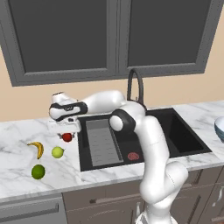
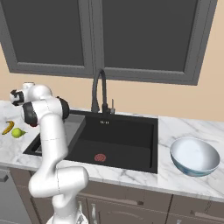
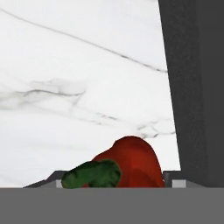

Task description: There is a mixed pile of frozen fruits and vegetables on the counter. Locate all the frozen vegetables and place the items in a bowl on the counter. Take all the frozen fruits and defrost them in a running sink.

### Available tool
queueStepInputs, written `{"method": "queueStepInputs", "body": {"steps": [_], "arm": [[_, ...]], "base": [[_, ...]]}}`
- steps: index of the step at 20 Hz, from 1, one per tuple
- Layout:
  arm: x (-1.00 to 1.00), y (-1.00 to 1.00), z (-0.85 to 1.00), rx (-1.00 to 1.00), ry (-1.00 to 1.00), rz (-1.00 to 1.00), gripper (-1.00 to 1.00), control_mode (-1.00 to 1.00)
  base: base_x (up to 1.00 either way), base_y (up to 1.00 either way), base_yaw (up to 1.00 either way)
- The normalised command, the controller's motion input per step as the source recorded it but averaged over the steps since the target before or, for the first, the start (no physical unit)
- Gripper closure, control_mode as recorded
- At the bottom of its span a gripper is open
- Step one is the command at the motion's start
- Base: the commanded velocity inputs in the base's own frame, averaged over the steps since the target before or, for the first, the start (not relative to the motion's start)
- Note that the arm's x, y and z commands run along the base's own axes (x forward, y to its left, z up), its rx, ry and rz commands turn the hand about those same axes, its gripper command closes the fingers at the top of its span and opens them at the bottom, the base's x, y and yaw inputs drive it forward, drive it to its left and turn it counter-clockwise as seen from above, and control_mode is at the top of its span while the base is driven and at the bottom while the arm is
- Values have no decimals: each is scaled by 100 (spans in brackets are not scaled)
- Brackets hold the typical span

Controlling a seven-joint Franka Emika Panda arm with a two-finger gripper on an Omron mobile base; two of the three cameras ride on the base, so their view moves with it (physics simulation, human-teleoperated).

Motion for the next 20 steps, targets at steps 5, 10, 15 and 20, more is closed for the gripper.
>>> {"method": "queueStepInputs", "body": {"steps": [5, 10, 15, 20], "arm": [[-19, -25, 21, 9, -16, 0, 100, -100], [-18, -30, 9, 11, -8, 0, 100, -100], [-9, -31, 22, 1, 0, 0, 100, -100], [-8, -32, 39, 0, 0, 0, 100, -100]], "base": [[0, 0, 0], [0, 0, 0], [0, 0, 0], [0, 0, 0]]}}
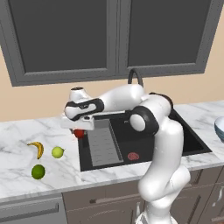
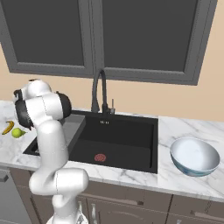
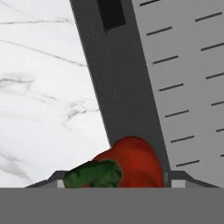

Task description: There is a mixed pile of frozen fruits and vegetables on the counter. Locate all the frozen vegetables and place the items in a bowl on the counter. Take all the frozen fruits and defrost them in a running sink.

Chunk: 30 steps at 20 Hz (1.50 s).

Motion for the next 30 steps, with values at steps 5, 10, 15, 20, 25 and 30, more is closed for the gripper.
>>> {"method": "queueStepInputs", "body": {"steps": [5, 10, 15, 20, 25, 30], "arm": [[-7, -28, 39, 0, 0, 0, 100, -100], [-12, -30, 30, 1, 5, 0, 100, -100], [-17, -44, 23, 2, 5, -4, 100, -100], [-15, -41, 23, -1, 3, -2, 100, -100], [-9, -46, 19, -6, 6, 0, 100, -100], [-16, -47, 15, -6, 8, 0, 100, -100]], "base": [[0, 0, 0], [0, 0, 0], [0, 0, 0], [0, 0, 0], [0, 0, 0], [0, 0, 0]]}}
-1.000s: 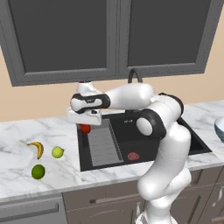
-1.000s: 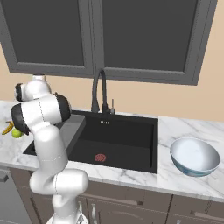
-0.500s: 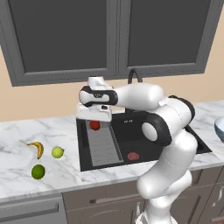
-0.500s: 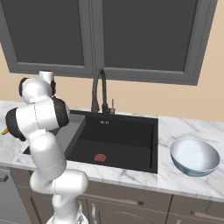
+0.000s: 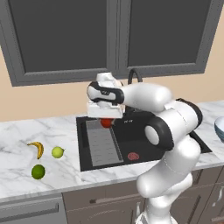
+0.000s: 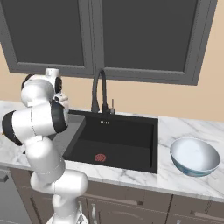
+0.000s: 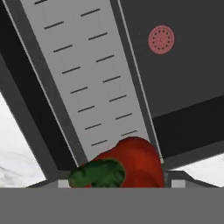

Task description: There is a mixed pile of frozen fruits and vegetables on the counter. Locate all the frozen vegetables and place the items in a bowl on the counter. Take all the frozen fruits and defrost them in a running sink.

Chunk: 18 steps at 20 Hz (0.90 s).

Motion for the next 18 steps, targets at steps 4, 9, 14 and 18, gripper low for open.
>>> {"method": "queueStepInputs", "body": {"steps": [4, 9, 14, 18], "arm": [[-29, -54, 4, -1, 1, 0, 100, -100], [-30, -56, 0, 0, -2, 1, 100, -100], [-35, -51, 0, 0, -5, 5, 100, -100], [-36, -45, 1, 0, -5, 7, 100, -100]], "base": [[0, 0, 0], [0, 0, 0], [0, 0, 0], [0, 0, 0]]}}
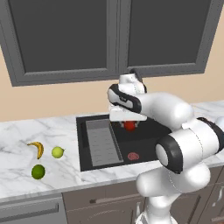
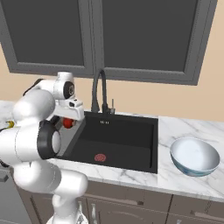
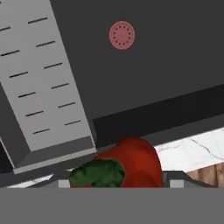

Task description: There is a mixed pile of frozen fruits and vegetables on the counter. Locate all the frozen vegetables and place the items in a bowl on the counter. Take all the frozen fruits and defrost them in a running sink.

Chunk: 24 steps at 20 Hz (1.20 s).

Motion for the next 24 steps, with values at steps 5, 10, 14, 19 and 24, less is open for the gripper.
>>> {"method": "queueStepInputs", "body": {"steps": [5, 10, 14, 19, 24], "arm": [[-34, -46, 1, 0, -5, 8, 100, -100], [-23, -50, 5, 0, -4, 6, 100, -100], [-18, -52, 8, 0, -3, 5, 100, -100], [-14, -53, 11, -1, -4, 3, 100, -100], [-4, -56, 9, -2, -3, 2, 100, -100]], "base": [[0, 0, 0], [0, 0, 0], [0, 0, 0], [0, 0, 0], [0, 0, 0]]}}
